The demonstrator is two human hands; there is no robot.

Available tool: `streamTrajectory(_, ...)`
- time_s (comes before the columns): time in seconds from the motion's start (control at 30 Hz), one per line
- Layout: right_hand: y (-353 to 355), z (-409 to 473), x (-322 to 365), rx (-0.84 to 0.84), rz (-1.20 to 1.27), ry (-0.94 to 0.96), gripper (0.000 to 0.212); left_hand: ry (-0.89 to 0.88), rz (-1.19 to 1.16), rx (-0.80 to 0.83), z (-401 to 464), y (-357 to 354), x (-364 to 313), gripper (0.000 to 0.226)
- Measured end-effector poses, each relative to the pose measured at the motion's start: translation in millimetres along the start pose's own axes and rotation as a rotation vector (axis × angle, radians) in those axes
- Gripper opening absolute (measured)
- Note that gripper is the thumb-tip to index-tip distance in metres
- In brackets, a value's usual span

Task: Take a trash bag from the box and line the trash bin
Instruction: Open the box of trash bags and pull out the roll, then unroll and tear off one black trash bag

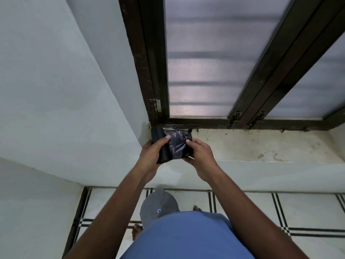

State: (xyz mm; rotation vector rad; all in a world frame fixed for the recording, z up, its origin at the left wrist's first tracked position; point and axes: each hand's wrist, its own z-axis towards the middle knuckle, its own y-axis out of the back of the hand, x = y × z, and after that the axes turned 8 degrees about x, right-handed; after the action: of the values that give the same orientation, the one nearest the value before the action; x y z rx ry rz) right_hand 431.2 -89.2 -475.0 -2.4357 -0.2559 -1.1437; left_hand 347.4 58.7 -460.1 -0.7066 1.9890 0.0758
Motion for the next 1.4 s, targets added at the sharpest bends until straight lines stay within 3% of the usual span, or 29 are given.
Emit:
streamTrajectory(0.03, 0.6, -0.7, 0.9, -0.036, -0.025, -0.022, 0.021, 0.007, -0.009, 0.000, -0.1, 0.2, -0.7, 0.050)
streamTrajectory(0.1, 4.4, -3.0, 1.2, -0.125, -0.185, -0.020, 0.050, 0.017, 0.003, -0.019, 0.0, 2.3, -2.0, 0.047)
streamTrajectory(0.17, 6.5, -10.3, 5.1, -0.253, -0.556, 0.192, 0.076, 0.003, 0.108, -0.045, -1.9, 3.7, -4.6, 0.046)
streamTrajectory(0.23, 2.3, -19.5, 16.2, -0.304, -0.852, 0.538, 0.074, -0.023, 0.260, -0.047, -3.7, 3.8, -5.3, 0.046)
streamTrajectory(0.3, -7.7, -24.6, 30.8, -0.115, -0.949, 0.695, 0.064, -0.050, 0.347, -0.032, -8.4, 1.1, -6.8, 0.042)
streamTrajectory(0.4, -22.5, -21.7, 49.4, 0.234, -0.862, 0.415, 0.066, -0.103, 0.403, 0.015, -17.0, -5.8, -8.7, 0.045)
streamTrajectory(0.47, -25.8, -17.3, 55.2, 0.304, -0.899, 0.264, 0.071, -0.136, 0.423, 0.005, -23.7, -7.6, -13.6, 0.049)
streamTrajectory(0.6, -11.7, -9.0, 57.9, 0.317, -0.884, 0.276, 0.054, -0.036, 0.267, 0.068, -27.9, 2.7, -22.9, 0.050)
streamTrajectory(0.77, 0.9, -4.6, 59.4, 0.263, -0.900, 0.241, 0.074, 0.081, -0.054, 0.220, -37.0, 11.0, -30.9, 0.036)
streamTrajectory(0.97, 9.5, -6.3, 60.5, 0.140, -0.980, 0.219, 0.083, 0.062, 0.000, 0.143, -31.6, 21.0, -28.8, 0.038)
streamTrajectory(1.1, 17.1, -8.2, 64.7, -0.014, -1.237, 0.222, 0.093, 0.036, 0.022, 0.097, -30.9, 27.8, -26.8, 0.038)
streamTrajectory(1.27, 13.2, -13.3, 67.6, -0.182, -1.767, 0.323, 0.062, -0.019, 0.237, 0.051, -30.8, 22.7, -20.9, 0.031)
streamTrajectory(1.33, 2.7, -17.4, 71.5, -0.101, -1.694, 0.418, 0.057, -0.016, 0.276, 0.046, -31.3, 16.5, -18.9, 0.026)
streamTrajectory(1.4, -12.0, -21.8, 75.1, 0.127, -1.405, 0.409, 0.058, 0.006, 0.266, 0.056, -34.0, 9.4, -18.9, 0.031)
